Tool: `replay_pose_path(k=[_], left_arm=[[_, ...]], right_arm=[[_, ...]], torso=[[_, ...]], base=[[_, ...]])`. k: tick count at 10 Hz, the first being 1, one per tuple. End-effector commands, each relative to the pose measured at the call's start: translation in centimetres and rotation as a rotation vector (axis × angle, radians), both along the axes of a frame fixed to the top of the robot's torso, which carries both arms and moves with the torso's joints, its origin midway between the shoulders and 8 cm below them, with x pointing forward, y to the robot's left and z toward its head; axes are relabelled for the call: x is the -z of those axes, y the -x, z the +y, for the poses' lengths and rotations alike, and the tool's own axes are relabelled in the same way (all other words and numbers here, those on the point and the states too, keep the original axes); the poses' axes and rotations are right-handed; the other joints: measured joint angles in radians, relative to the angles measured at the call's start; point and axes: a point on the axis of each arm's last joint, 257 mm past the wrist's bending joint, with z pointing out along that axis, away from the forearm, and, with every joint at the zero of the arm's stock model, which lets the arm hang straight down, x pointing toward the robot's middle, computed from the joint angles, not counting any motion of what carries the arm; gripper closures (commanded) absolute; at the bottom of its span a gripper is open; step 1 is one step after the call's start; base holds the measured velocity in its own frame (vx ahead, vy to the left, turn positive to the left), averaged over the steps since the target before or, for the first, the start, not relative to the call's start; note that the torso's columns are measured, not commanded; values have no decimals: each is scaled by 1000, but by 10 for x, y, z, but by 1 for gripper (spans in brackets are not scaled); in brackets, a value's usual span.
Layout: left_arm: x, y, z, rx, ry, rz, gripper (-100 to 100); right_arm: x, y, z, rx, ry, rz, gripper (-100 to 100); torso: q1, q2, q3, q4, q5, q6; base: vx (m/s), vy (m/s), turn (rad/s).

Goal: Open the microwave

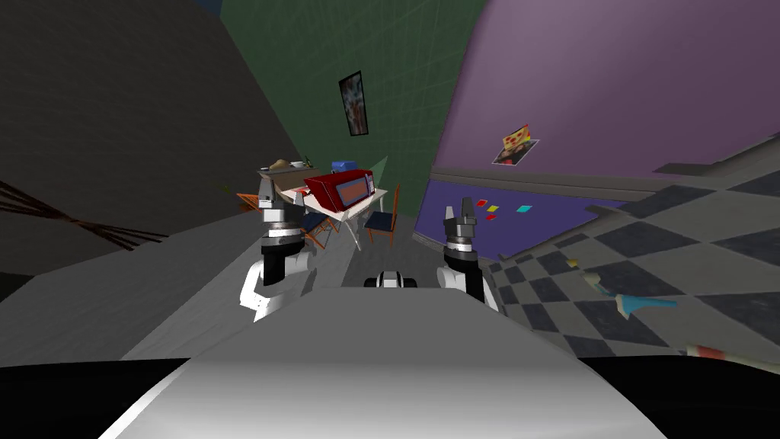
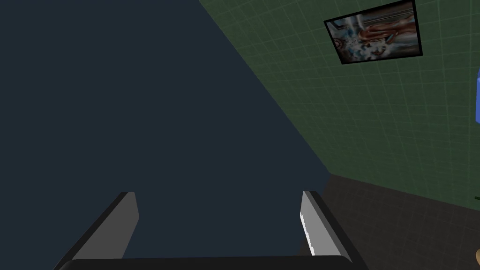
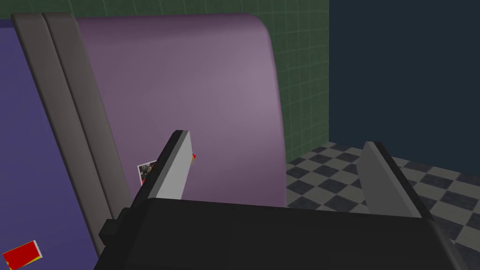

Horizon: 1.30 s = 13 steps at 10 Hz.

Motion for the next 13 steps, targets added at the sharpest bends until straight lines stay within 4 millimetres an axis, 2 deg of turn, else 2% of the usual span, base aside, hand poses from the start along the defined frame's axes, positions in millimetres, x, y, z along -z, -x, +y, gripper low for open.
replay_pose_path(k=[1,4,5,8,9,12,13], left_arm=[[-11,-3,20,-52,-30,-6,-100],[-31,-9,56,-135,-66,-17,-100],[-34,-5,62,-154,-69,-22,-100],[-58,-5,103,-249,-85,-39,-100],[-62,3,112,-275,-86,-48,-100],[-88,10,156,-377,-79,-70,-100],[-92,21,166,-408,-77,-81,-100]], right_arm=[[0,0,0,0,0,0,0],[0,0,0,0,0,0,0],[0,0,0,0,0,0,0],[0,0,0,0,0,0,0],[0,0,0,0,0,0,0],[0,0,0,0,0,0,0],[0,0,0,0,0,0,0]], torso=[[0,0,0,0,0,1],[1,0,0,0,0,0],[-1,1,1,0,0,1],[2,0,0,0,1,0],[1,0,0,0,1,1],[0,0,0,0,0,0],[0,0,0,0,0,1]], base=[[29,-95,-113],[32,-110,-202],[26,-116,-132],[59,-106,-207],[59,-73,-137],[73,-92,-213],[74,-73,-165]])
